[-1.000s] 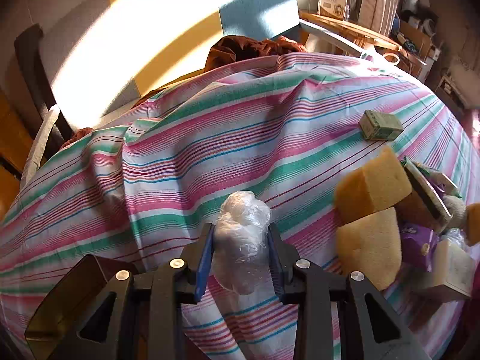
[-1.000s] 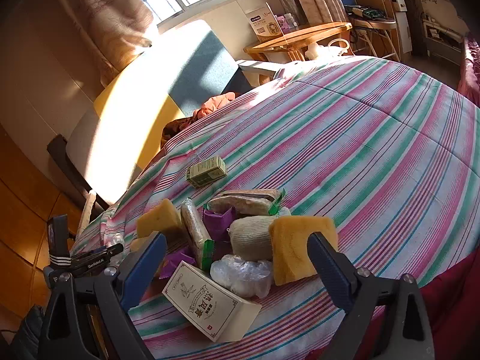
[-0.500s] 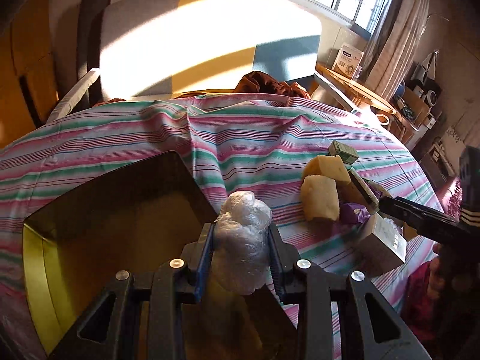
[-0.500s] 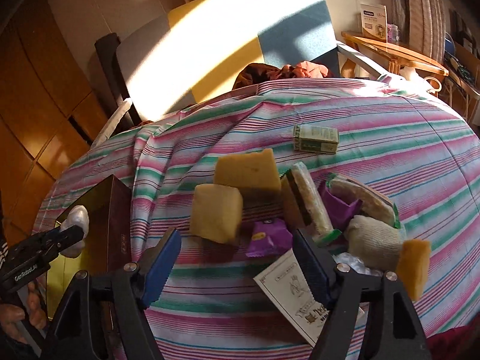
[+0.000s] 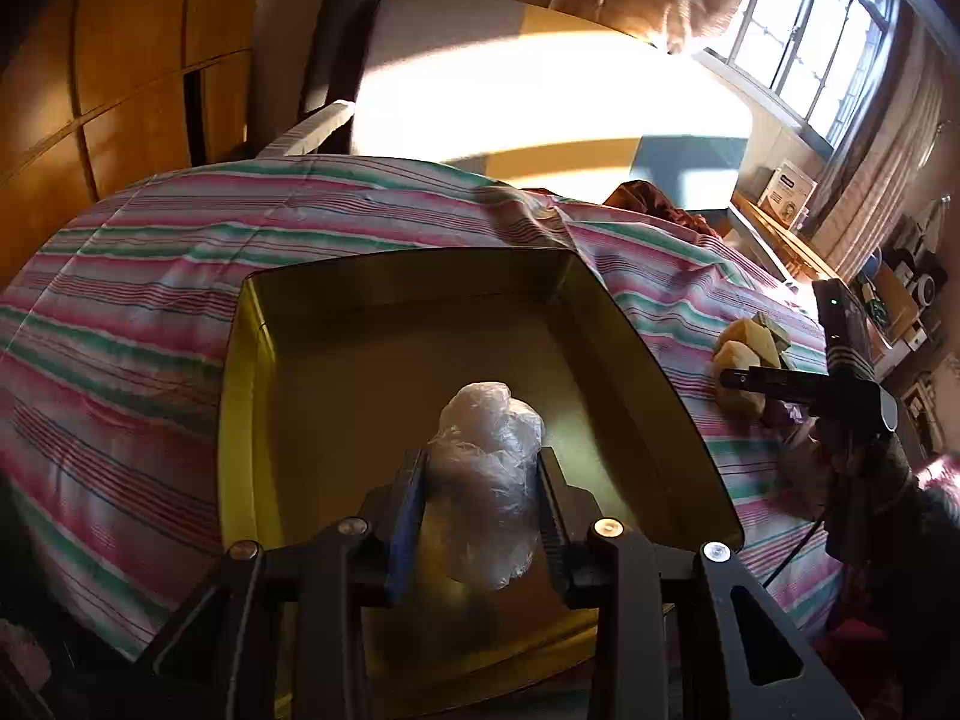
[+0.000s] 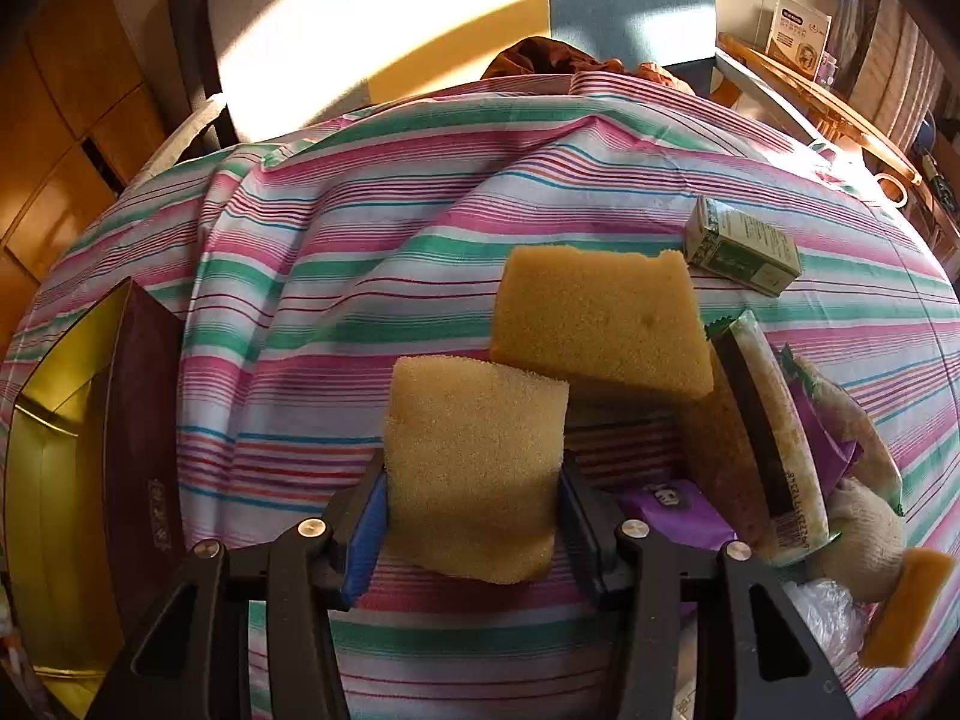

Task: Organize objects
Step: 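Carry the bundle into the gold tray with the left tool while the right tool grasps a yellow sponge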

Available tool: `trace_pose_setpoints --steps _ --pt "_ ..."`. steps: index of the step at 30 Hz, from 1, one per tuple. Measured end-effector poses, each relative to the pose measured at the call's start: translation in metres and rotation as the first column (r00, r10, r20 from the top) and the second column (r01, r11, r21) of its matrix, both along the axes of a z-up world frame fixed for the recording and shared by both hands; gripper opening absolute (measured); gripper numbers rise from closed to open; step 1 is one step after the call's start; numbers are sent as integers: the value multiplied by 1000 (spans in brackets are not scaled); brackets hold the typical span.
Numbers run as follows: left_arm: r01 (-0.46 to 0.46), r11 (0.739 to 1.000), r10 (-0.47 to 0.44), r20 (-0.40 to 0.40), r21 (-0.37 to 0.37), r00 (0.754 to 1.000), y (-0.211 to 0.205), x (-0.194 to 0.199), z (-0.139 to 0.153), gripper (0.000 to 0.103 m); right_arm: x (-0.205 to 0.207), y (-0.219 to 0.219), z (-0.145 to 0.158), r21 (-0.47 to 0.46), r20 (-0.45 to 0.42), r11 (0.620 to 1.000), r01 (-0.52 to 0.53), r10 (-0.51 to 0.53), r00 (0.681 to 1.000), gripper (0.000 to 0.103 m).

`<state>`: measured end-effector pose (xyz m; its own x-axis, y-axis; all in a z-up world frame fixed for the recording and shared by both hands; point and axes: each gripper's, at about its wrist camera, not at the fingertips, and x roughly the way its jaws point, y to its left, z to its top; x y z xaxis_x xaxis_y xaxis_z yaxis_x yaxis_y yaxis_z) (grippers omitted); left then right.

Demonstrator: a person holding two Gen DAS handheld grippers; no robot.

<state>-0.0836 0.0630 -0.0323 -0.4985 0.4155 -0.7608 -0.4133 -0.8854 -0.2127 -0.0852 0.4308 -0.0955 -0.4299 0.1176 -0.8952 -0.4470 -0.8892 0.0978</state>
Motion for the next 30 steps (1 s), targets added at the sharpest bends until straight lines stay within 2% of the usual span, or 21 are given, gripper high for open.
trace_pose_setpoints --steps 6,11,20,30 --pt "-92 995 88 90 44 992 -37 -23 -16 35 42 -39 15 16 -38 994 -110 110 993 51" --pt "-134 990 129 116 38 985 -38 -56 -19 35 69 -55 11 45 -25 989 -137 139 990 51" --pt "-207 977 212 117 -55 970 -33 -118 -32 36 77 -61 -2 57 0 986 -158 159 987 51" --pt "-211 958 229 73 -197 971 -13 -164 -52 39 77 -59 -4 40 -13 985 -165 166 986 51"
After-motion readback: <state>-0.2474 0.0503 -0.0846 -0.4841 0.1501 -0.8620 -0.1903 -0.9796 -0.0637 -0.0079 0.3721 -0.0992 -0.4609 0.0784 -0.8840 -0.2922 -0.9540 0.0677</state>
